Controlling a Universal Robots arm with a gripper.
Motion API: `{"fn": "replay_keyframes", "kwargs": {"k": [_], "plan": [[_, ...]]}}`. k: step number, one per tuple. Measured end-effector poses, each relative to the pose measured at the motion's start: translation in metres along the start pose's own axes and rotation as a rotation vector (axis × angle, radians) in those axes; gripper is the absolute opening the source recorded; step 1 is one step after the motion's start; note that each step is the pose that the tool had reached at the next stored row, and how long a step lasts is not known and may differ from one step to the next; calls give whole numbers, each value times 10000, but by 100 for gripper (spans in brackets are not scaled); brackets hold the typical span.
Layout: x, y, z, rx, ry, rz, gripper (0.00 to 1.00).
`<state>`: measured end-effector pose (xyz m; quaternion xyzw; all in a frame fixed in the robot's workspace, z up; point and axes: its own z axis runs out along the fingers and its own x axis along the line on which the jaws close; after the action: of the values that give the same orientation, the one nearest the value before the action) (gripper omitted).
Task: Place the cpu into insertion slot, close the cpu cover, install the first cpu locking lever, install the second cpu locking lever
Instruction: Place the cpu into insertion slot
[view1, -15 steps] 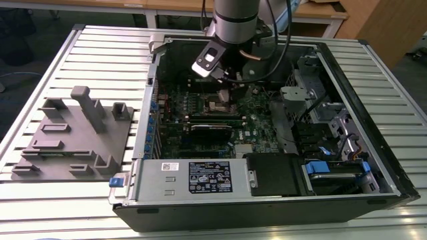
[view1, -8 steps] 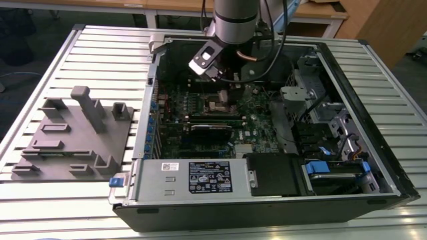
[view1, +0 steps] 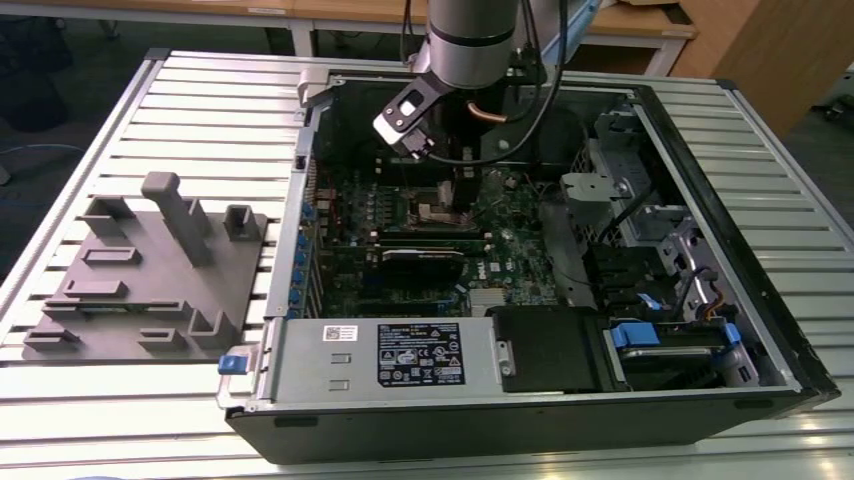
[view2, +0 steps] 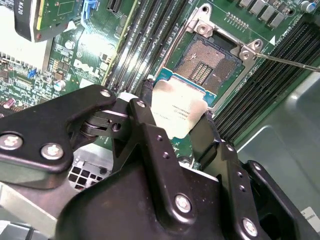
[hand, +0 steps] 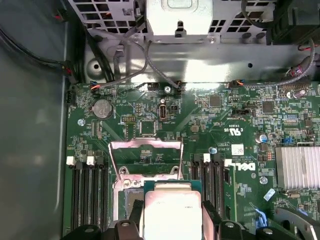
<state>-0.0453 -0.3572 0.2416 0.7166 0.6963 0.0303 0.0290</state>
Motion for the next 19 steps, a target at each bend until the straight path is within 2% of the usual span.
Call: {"fn": "replay_keyframes", "kwargs": {"k": [8,19], "plan": [[37,-17,0,-1,0,6,54],[110,-111,-1,-9,2,5,54]]}}
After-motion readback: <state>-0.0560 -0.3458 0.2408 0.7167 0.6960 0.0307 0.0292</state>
